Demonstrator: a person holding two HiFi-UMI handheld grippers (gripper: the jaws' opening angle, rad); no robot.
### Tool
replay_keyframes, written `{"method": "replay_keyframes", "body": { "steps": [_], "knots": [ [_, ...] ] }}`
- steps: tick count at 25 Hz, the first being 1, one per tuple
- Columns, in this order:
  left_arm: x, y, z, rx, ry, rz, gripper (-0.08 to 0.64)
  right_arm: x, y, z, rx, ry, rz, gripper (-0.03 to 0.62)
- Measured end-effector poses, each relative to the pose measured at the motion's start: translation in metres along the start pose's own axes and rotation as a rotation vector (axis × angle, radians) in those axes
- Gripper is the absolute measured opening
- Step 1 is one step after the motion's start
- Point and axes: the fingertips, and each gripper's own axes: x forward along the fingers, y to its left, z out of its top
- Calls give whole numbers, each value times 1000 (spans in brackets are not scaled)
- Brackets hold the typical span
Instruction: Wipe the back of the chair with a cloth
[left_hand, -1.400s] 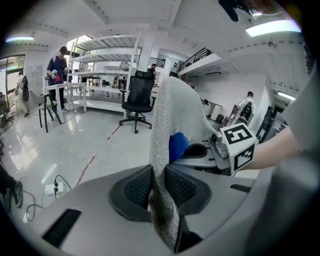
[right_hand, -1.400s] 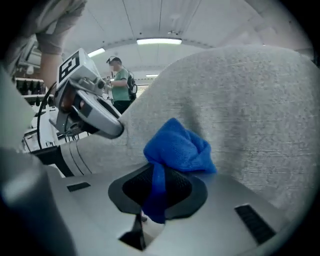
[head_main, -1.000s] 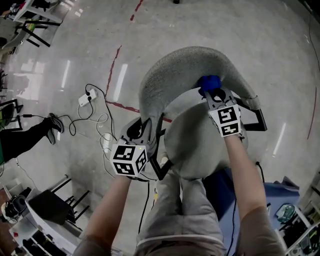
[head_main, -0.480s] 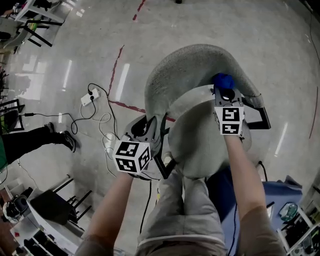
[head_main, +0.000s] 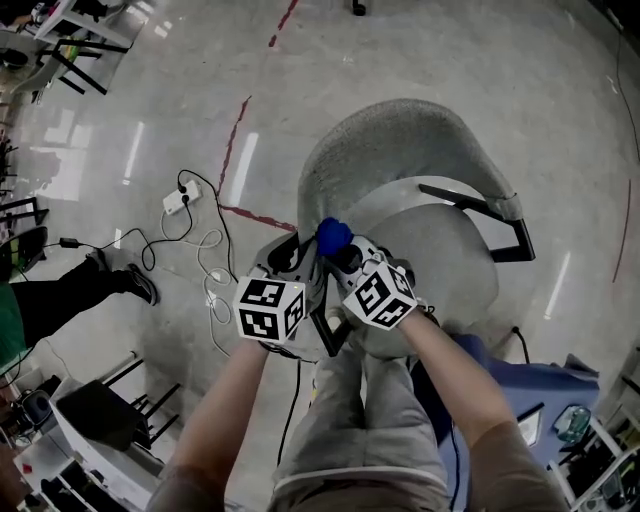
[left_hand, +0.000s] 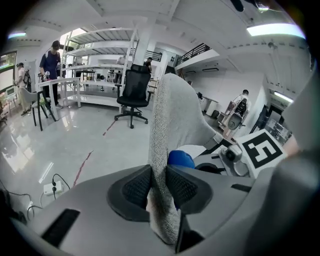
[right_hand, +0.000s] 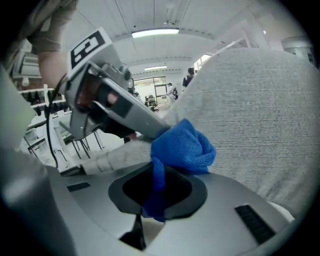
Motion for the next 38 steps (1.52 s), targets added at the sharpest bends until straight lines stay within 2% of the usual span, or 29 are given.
{"method": "replay_keyframes", "body": {
  "steps": [1,3,8,11,15,19,24,27,38],
  "knots": [
    [-2,0,-1,-6,7,-4,111,-4,8,2,14,-3,21,67],
    [-9,0,-3,-9,20,-3,118,-15,11,6,74,-12,13,67],
    [-47,-12,-2,5,49,3,135,-68,-13,41,257,-76,-113,67],
    [-79,-24,15,-4,20,3,135,-110,-22,63,291,-113,-181,67],
    [-121,-41,65,13,-69,-2,133,-171,-37,110,276,-176,-260,67],
    [-157,-59,114,81,-142,-6,132,-233,-43,165,243,-263,-333,67],
    [-198,-90,157,174,-215,-23,120,-312,-39,226,209,-390,-423,67],
    [-223,-111,179,229,-256,-31,115,-356,-32,252,165,-432,-474,67],
    [-311,-166,260,362,-446,-59,109,-474,6,343,46,-596,-553,67]
  ]
}}
